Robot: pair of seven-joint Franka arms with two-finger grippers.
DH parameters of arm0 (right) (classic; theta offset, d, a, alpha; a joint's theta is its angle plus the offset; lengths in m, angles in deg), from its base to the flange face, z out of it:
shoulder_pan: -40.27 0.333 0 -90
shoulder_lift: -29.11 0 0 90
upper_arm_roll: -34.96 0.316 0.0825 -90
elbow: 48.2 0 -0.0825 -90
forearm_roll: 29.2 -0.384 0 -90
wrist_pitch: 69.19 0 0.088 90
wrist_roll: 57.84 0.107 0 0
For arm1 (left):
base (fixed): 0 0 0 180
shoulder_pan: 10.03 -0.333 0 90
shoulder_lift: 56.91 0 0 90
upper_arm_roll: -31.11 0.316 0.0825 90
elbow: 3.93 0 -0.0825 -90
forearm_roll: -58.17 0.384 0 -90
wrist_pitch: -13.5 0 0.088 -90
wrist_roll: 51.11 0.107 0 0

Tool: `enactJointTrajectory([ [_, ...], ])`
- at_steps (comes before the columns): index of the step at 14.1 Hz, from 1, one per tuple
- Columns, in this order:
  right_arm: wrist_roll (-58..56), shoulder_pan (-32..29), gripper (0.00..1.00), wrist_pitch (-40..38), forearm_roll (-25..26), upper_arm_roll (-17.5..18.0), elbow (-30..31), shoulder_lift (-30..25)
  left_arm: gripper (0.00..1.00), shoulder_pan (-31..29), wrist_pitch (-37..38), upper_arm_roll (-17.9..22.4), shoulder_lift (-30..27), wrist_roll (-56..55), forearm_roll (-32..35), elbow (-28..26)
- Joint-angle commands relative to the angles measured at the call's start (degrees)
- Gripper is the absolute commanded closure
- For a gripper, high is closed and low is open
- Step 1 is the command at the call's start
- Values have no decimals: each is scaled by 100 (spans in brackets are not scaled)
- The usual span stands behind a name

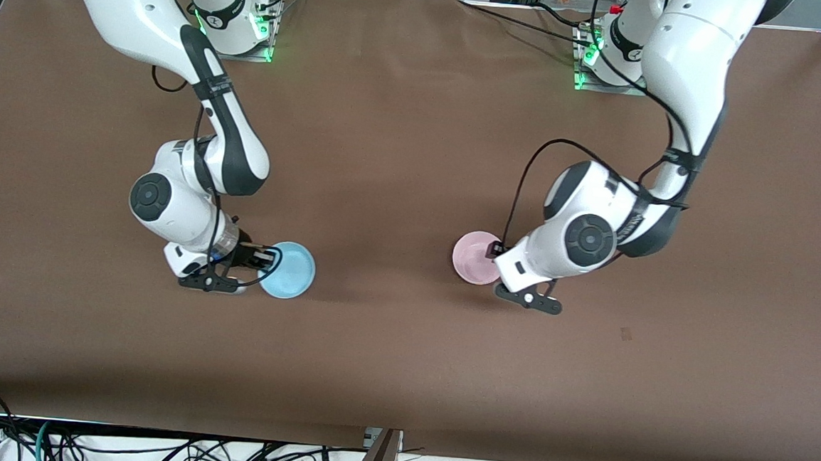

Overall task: Stack pink and blue bowls on white bowl
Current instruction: 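Open the left gripper and withdraw while the right gripper lifts the blue bowl, then carry the blue bowl over the pink bowl with the right gripper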

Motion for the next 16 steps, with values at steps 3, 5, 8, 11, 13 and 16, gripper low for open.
enactJointTrajectory([
  [3, 1284, 26, 100, -419, -154, 539, -573, -6, 0, -821, 985, 24, -923, 129, 103, -134],
  [5, 1899, 96, 100, -410, -102, 838, -635, 3, 0, -1059, 1426, 24, -1204, 461, 208, -116],
  [8, 2472, 692, 100, -297, -93, 848, -732, 56, 0, -1663, 1813, 77, -1425, 1252, 489, -116],
  [11, 3121, 1360, 100, 396, -58, 831, -749, 126, 0, -2332, 1955, 86, -1618, 1710, 620, -64],
  [13, 3570, 1721, 100, 783, 82, 813, -776, 231, 0, -2518, 1955, 260, -1872, 2183, 648, -45],
  [16, 4343, 2108, 100, 1163, 486, 734, -1336, 748, 0, -1818, 2033, 1356, -2635, 2485, 456, -255],
])
